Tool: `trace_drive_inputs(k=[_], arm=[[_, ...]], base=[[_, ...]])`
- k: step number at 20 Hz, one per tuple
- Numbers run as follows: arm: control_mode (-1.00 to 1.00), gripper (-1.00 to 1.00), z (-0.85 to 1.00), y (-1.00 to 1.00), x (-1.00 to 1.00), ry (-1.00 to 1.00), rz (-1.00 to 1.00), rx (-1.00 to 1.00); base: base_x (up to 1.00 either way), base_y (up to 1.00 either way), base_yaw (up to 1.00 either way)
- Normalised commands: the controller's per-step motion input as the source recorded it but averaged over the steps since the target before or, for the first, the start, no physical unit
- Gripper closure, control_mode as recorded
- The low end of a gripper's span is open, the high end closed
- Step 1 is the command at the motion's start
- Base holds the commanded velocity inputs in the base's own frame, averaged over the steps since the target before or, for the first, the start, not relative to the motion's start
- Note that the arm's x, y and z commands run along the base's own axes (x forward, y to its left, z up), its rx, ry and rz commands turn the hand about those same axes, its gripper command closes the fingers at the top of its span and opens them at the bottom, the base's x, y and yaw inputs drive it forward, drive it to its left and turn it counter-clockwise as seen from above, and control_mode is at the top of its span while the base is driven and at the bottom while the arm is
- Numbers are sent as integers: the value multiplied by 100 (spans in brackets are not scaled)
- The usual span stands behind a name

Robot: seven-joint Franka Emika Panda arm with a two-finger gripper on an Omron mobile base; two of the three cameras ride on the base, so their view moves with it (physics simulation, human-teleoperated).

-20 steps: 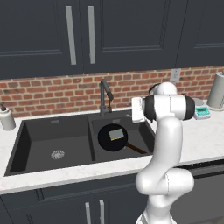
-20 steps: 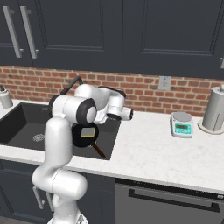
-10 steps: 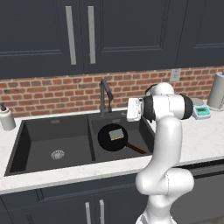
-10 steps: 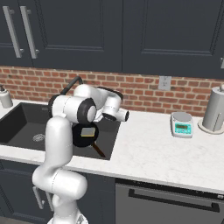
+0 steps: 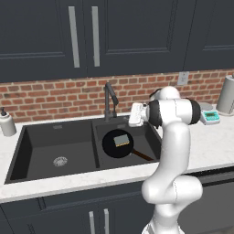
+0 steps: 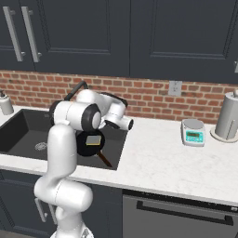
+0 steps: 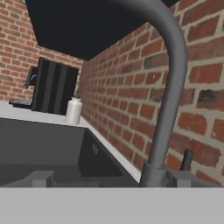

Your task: Pick the pan and sponge and place them into the sink. Then turn on the water.

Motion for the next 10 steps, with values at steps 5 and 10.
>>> trace_drive_inputs(k=[5,10], arm=[[-100,-100,0,9,12,2,-4,0],[-100,-100,0,8,16,0,-4,0]], base=[[0,0,0],[0,0,0]])
